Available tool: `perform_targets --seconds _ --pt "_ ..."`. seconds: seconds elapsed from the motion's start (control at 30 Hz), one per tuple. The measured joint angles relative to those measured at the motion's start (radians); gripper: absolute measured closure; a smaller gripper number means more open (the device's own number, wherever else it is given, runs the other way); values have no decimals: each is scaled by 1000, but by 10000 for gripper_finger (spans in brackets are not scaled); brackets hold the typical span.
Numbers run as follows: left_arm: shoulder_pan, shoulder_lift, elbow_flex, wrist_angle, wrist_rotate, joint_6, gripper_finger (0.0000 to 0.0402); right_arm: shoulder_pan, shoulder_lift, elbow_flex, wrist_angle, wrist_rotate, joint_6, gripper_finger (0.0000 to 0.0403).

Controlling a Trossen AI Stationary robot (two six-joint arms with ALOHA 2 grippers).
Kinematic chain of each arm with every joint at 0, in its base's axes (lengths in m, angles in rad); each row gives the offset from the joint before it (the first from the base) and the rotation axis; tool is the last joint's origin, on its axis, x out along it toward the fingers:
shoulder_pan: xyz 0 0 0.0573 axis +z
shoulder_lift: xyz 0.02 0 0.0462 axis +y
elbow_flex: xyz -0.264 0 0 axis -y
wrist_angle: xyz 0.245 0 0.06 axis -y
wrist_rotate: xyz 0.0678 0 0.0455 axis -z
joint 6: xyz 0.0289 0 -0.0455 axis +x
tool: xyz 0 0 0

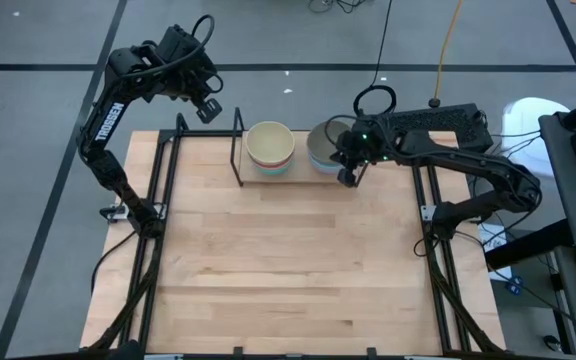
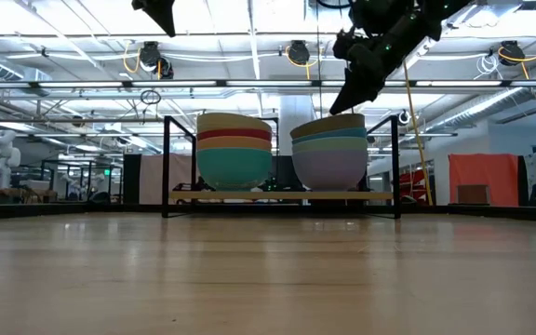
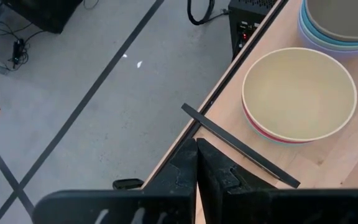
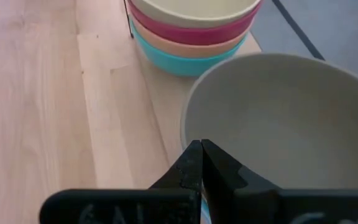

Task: Place and stack bowls onto a shelf
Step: Stack the gray bowl on top of the blue bowl on the shelf, then return to Home Position

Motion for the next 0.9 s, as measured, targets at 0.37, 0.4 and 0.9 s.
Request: perform_targets --seconds 0.37,0.4,0.9 --pt "0 0 0 0 0 8 399 5 -50 0 -4 0 -6 403" --pt "3 -2 0 0 0 8 399 5 -67 0 -3 0 -2 403" --pt "106 -208 0 0 87 24 396 5 -472 0 -19 26 -61 403"
